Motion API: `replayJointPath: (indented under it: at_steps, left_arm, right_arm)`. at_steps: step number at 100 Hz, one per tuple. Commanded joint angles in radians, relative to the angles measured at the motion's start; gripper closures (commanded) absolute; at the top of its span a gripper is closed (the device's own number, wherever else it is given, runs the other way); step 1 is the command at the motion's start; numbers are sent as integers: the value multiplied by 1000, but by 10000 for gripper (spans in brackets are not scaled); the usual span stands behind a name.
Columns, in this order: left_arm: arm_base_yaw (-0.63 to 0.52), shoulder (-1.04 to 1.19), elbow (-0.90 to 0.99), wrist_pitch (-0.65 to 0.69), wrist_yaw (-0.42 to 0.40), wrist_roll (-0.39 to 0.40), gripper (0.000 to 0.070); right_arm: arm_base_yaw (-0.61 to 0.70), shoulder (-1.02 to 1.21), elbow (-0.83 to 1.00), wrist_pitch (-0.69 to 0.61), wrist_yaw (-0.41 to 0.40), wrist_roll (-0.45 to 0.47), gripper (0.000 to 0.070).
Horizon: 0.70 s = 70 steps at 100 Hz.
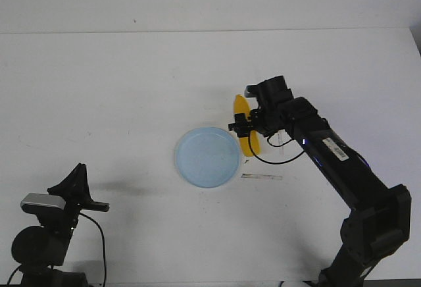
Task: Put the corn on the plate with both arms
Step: 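Carry the corn with the right gripper and lay it on the plate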
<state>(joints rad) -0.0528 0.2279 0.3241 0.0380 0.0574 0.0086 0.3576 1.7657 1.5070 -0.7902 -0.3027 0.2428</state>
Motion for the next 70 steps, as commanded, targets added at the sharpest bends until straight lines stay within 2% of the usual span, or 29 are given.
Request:
replayJointPath:
  at_steps: [1,29,59,63,70]
  left_arm:
    - [1,-1,6,11,1,5,699]
    - [1,-1,6,11,1,5,698]
    - [1,-1,6,10,1,5,699]
    - [1,-1,6,9,1,5,699]
    - [1,-1,6,9,1,5,699]
  right_arm:
    - [38,13,13,19,-47,13,419]
    - [195,84,12,42,-45,51,418]
    - [244,166,12,39,-37,84,414]
    - [244,170,12,33,-37,84,401]
    - [244,178,12,28,-29,84,323]
